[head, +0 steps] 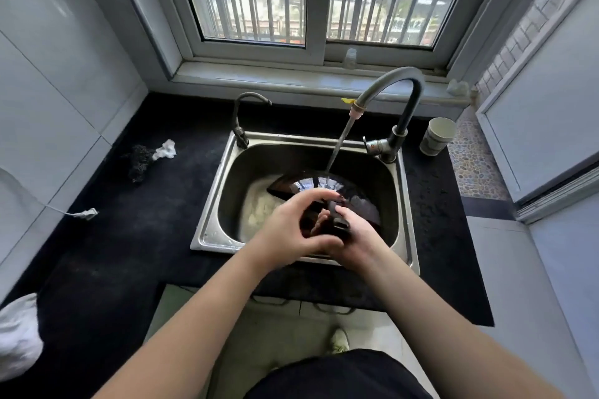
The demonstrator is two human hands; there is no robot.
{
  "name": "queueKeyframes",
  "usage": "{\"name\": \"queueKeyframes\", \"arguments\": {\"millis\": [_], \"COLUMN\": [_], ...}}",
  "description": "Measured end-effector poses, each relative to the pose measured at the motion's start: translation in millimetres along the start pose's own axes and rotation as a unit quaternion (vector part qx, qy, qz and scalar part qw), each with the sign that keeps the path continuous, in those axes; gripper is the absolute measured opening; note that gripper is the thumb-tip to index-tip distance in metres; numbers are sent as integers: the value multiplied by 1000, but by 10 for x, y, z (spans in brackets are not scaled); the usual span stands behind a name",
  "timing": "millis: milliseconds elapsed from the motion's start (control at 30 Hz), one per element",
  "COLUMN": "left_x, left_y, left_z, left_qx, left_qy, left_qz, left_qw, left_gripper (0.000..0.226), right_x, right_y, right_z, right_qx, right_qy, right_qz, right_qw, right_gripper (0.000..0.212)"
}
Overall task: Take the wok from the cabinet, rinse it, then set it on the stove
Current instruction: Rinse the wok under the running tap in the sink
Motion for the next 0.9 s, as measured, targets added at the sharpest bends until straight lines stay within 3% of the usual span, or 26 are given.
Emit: {"name": "queueKeyframes", "arguments": {"millis": [100, 133, 200, 300, 400, 500, 700, 800, 900], "left_x": [-132, -150, -169, -99, 37, 119, 173, 194, 151], "left_y": [234, 345, 508, 634, 689, 678, 622, 655, 671], "left_z": [60, 31, -78, -267, -442, -581, -759, -730, -738], "left_qx": [-125, -140, -186, -272, -280, -303, -393, -361, -307], "left_qy": [-119, -144, -138, -84, -6, 59, 48, 54, 110], "left_qz": [159, 226, 340, 423, 460, 475, 448, 470, 489], "left_qw": [972, 953, 912, 860, 843, 824, 802, 804, 809], "left_gripper": [20, 24, 34, 42, 50, 40, 30, 31, 28], "right_x": [38, 32, 6, 1, 0, -41, -189, -263, -358], "right_y": [5, -9, -38, -122, -161, -155, -193, -238, -252], "right_z": [97, 115, 156, 189, 245, 284, 346, 378, 503], "right_qx": [26, 26, 30, 38, 41, 36, 18, -32, -124], "right_qy": [-3, -3, -10, -11, -20, -24, 13, 0, -59], "right_qz": [-10, -6, 7, 12, 4, 13, 39, 10, -13], "right_qw": [1000, 1000, 999, 999, 999, 999, 999, 999, 990], "right_gripper": [29, 30, 30, 34, 34, 29, 12, 4, 13]}}
Point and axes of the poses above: each hand's wrist, its own x-axis towards the middle knuckle, its own z-axis out of the back of the hand, y = z × x, the point moved 3 cm from there along x, towards the middle knuckle, and after that the axes turned 2 degrees about -z, right-handed, at the moved point
